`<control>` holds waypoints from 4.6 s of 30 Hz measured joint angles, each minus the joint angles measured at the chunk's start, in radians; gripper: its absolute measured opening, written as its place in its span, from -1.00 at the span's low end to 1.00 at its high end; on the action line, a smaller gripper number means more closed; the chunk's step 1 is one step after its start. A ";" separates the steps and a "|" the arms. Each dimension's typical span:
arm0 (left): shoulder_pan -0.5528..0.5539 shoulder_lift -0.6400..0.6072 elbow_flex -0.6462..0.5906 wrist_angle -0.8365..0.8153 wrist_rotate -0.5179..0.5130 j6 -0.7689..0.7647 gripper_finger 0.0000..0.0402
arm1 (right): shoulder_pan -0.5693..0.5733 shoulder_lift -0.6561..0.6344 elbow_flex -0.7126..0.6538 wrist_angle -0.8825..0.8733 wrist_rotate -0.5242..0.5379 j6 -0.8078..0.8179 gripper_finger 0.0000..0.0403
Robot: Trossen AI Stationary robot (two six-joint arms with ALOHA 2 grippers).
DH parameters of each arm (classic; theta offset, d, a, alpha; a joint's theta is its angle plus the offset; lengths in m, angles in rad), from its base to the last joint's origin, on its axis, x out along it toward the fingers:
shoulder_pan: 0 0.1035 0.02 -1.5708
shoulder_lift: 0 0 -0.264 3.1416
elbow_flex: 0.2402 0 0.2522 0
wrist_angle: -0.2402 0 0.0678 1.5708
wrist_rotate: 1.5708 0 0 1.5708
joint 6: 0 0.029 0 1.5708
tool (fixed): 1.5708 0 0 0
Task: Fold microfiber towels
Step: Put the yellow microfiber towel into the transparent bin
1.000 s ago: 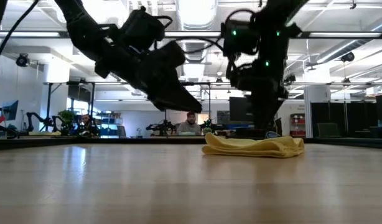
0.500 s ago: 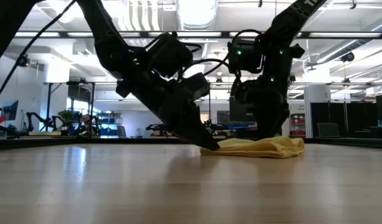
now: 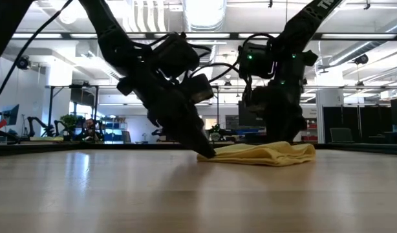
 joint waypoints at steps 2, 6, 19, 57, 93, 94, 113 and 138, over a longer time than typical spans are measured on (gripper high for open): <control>0.000 -0.004 -0.001 -0.031 0.007 0.034 -0.55 | -0.013 0.000 0.000 -0.015 -0.001 0.070 -0.06; -0.001 -0.017 -0.002 -0.040 0.010 0.058 -0.55 | -0.016 0.000 0.000 -0.025 -0.004 0.069 -0.06; -0.001 -0.029 -0.004 -0.065 0.009 0.076 -0.55 | -0.001 0.041 -0.003 0.075 -0.088 0.099 -0.10; -0.028 -0.330 -0.058 -0.326 0.004 0.094 -0.55 | 0.238 0.026 0.219 -0.219 0.106 0.423 -0.95; -0.461 -0.685 -0.476 -0.222 -0.013 -0.161 -0.55 | 0.887 0.485 1.181 -0.997 0.051 1.716 -0.96; -0.467 -0.680 -0.476 -0.212 -0.014 -0.167 -0.55 | 0.899 0.478 1.188 -1.022 0.055 1.740 -0.96; -0.507 -0.656 -0.474 -0.129 -0.028 -0.194 -0.55 | 0.995 0.252 0.906 -1.032 0.026 1.805 -0.96; -0.507 -0.654 -0.468 -0.084 -0.028 -0.140 -0.55 | 1.093 0.137 0.541 -0.959 -0.225 1.784 -0.96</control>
